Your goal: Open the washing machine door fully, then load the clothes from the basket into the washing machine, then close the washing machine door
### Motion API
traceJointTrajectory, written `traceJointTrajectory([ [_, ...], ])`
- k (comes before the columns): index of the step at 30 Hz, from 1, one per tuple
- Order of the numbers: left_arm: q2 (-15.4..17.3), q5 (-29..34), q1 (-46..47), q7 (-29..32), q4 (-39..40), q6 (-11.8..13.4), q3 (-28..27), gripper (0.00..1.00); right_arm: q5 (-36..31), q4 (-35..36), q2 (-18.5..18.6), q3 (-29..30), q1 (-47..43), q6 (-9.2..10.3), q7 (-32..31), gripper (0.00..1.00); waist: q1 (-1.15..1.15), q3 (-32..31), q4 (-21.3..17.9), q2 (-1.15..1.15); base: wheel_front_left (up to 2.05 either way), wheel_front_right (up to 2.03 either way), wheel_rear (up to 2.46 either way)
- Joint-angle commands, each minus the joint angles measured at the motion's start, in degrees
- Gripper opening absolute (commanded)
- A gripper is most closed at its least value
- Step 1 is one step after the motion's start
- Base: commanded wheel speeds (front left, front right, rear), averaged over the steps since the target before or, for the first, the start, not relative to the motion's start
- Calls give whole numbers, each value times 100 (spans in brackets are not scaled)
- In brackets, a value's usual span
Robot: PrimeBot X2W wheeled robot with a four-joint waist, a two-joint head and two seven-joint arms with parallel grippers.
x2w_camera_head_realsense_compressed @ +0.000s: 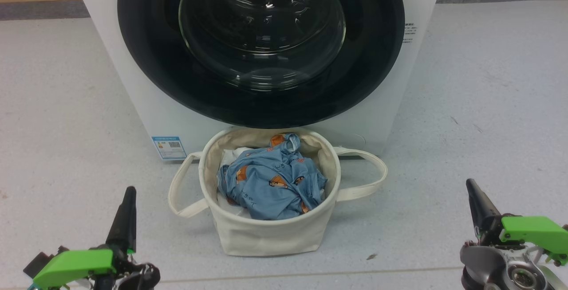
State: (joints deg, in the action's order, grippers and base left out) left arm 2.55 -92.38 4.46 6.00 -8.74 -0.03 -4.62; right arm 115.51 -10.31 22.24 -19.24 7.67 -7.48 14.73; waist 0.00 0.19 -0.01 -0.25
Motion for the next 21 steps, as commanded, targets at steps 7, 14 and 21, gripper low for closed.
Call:
traceJointTrajectory([
  [7,32,21,121,37,227,-44,-203,0,-11,184,149,-36,84,-1,27,0,0,0,0,0,0,0,0],
  [14,32,21,121,37,227,-44,-203,0,-11,184,149,-36,84,-1,27,0,0,0,0,0,0,0,0],
  [21,32,21,121,36,227,-44,-203,0,-11,184,149,-36,84,-1,27,0,0,0,0,0,0,0,0],
])
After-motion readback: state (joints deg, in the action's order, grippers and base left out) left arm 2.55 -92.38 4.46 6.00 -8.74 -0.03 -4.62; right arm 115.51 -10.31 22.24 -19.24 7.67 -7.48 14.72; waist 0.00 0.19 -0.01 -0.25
